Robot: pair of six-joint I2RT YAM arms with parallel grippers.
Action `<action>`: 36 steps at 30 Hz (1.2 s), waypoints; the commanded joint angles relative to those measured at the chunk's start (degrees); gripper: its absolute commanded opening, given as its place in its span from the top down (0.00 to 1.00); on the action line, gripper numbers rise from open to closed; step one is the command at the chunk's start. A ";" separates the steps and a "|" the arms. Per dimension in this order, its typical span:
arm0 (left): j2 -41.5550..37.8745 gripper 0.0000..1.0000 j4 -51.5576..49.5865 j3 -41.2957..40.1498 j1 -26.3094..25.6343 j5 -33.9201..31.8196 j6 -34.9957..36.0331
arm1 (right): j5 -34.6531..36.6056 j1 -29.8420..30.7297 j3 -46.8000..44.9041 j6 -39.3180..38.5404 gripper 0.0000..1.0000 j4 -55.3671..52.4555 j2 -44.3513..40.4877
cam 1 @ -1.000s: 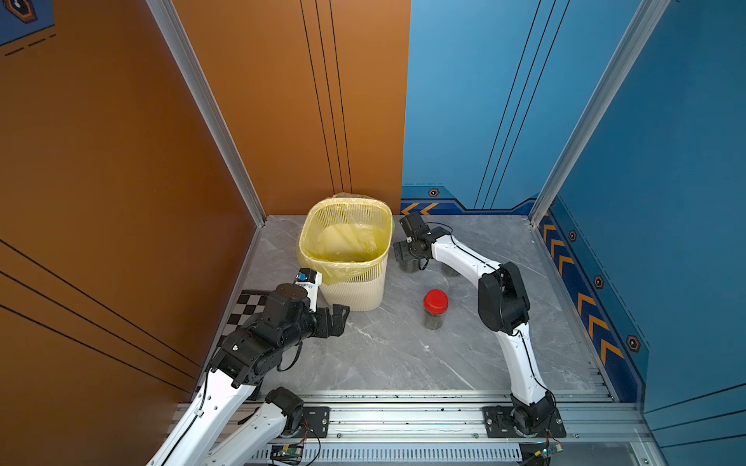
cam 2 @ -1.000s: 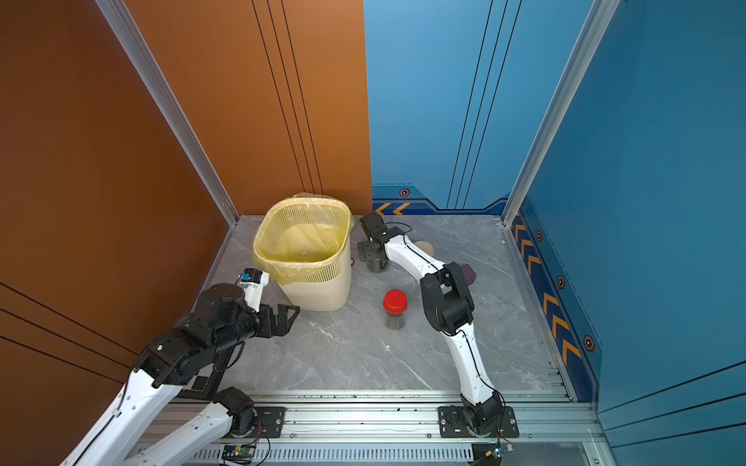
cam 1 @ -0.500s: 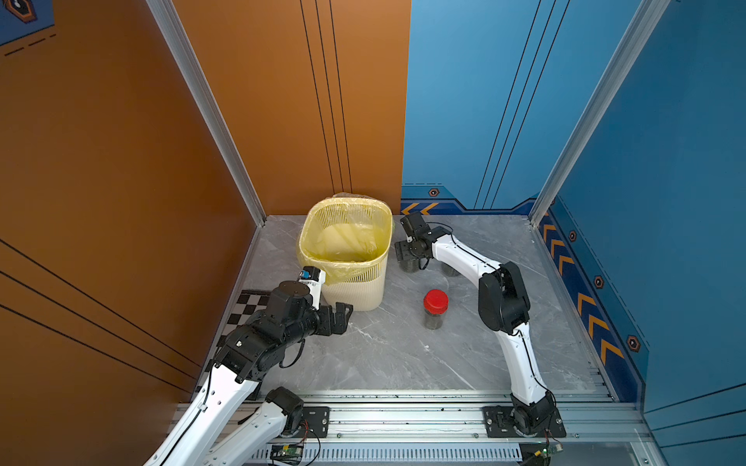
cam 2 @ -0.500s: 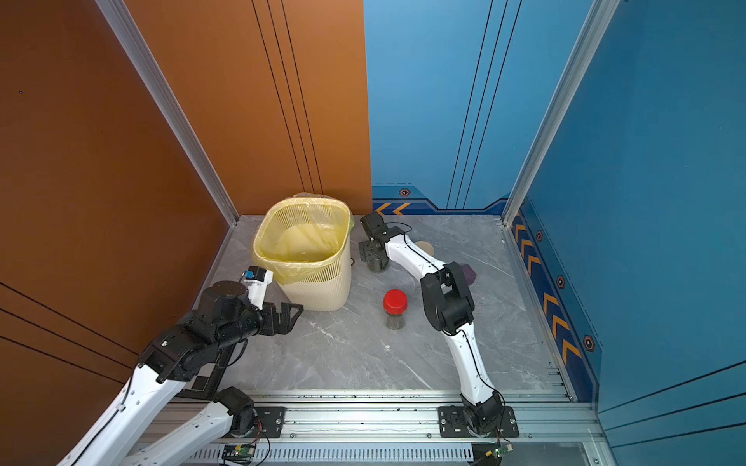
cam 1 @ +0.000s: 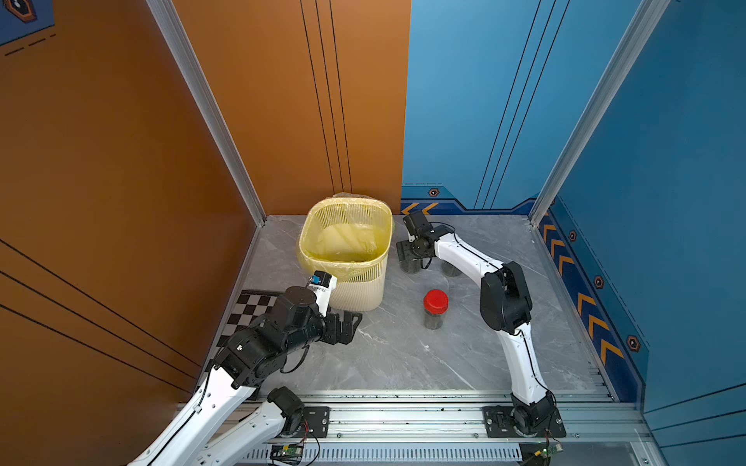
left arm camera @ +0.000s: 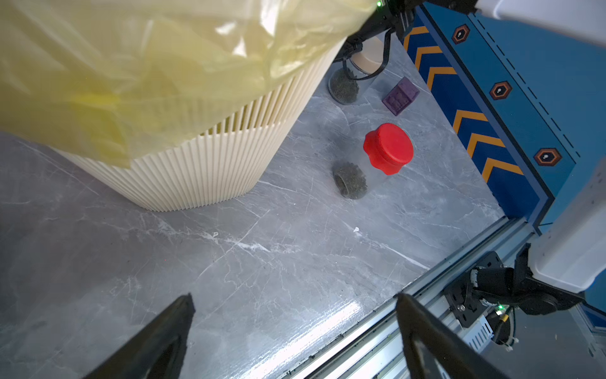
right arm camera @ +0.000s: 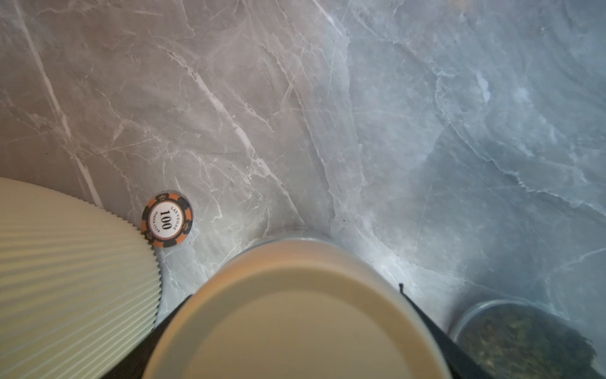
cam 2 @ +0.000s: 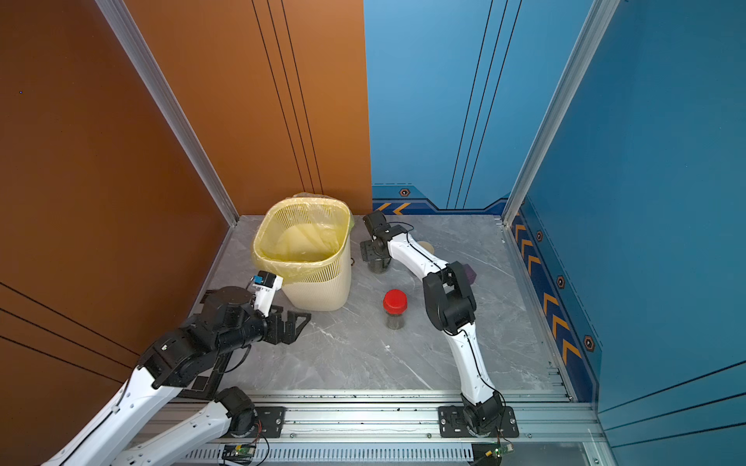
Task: Empty moldy tea leaves from jars
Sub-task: Pick up the jar from the center of the board.
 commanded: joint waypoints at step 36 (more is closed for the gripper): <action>19.31 0.02 37.92 -1.26 -27.97 -10.39 17.78 | -12.70 -1.18 -29.39 5.30 0.54 -12.98 -57.69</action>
